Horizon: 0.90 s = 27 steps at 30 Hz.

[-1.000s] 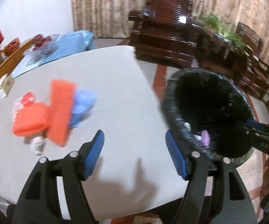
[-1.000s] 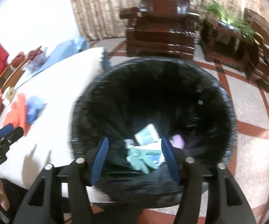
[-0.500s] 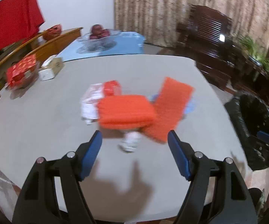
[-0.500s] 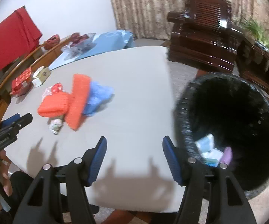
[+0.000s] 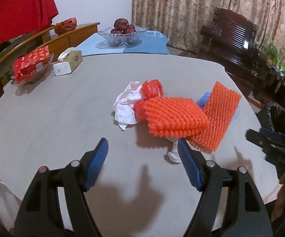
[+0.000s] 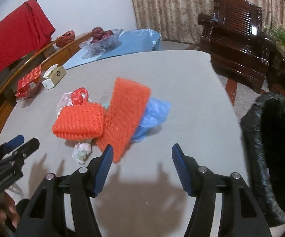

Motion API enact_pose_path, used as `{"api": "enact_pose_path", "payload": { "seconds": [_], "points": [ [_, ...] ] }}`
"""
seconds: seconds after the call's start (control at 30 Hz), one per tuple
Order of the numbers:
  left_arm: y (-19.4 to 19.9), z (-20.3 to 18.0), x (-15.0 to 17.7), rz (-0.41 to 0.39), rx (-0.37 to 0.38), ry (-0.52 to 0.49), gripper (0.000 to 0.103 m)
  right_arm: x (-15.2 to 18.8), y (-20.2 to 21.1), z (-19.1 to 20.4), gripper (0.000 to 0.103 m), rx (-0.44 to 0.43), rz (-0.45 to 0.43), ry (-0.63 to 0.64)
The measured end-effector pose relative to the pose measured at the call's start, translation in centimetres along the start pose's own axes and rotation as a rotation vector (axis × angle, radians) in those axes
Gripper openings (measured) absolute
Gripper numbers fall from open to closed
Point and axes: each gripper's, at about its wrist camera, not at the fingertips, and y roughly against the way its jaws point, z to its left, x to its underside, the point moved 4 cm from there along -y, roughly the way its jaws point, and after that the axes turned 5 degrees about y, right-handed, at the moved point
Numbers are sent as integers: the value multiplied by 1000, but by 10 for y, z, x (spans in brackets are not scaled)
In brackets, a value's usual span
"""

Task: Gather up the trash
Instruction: 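Grasp the long orange foam net with the right gripper while the left grasps the square one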

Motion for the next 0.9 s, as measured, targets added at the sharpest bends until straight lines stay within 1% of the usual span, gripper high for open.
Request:
{"api": "enact_pose_path", "payload": {
  "seconds": [0.23, 0.33, 0.4, 0.43, 0.5, 0.53, 0.6, 0.63, 0.7, 0.77, 0.8, 0.83, 0.87, 0.9],
  "points": [
    [-27, -2, -4, 28, 27, -2, 65, -17, -33, 9, 58, -12, 1, 10],
    [-38, -5, -7, 36, 35, -5, 65, -25, -46, 9, 53, -11, 5, 17],
    [-46, -6, -7, 43, 40, -8, 64, -28, -55, 9, 44, -18, 16, 21],
    [-50, -7, -7, 46, 42, -10, 64, -29, -59, 9, 41, -22, 21, 24],
    [-55, -8, -8, 51, 50, -12, 64, -29, -66, 9, 28, -33, 32, 33],
    [-57, -8, -8, 53, 51, -15, 64, -29, -67, 10, 25, -39, 34, 36],
    [-61, -11, -9, 56, 57, -22, 62, -28, -67, 11, 15, -54, 29, 48],
    [-62, -13, -9, 59, 59, -23, 60, -28, -66, 12, 14, -59, 25, 54],
    [-63, -14, -9, 61, 72, -24, 52, -27, -62, 12, 12, -66, 20, 62],
    [-63, -17, -10, 63, 81, -28, 37, -27, -59, 11, 12, -71, 18, 60],
    [-62, -19, -10, 62, 89, -32, 33, -26, -57, 9, 12, -72, 17, 56],
    [-60, -20, -10, 58, 93, -38, 32, -25, -55, 7, 12, -76, 17, 50],
    [-58, -22, -9, 56, 97, -42, 28, -24, -54, 5, 12, -80, 21, 44],
    [-56, -24, -9, 50, 102, -48, 20, -24, -52, 4, 12, -81, 21, 41]
  ]
}}
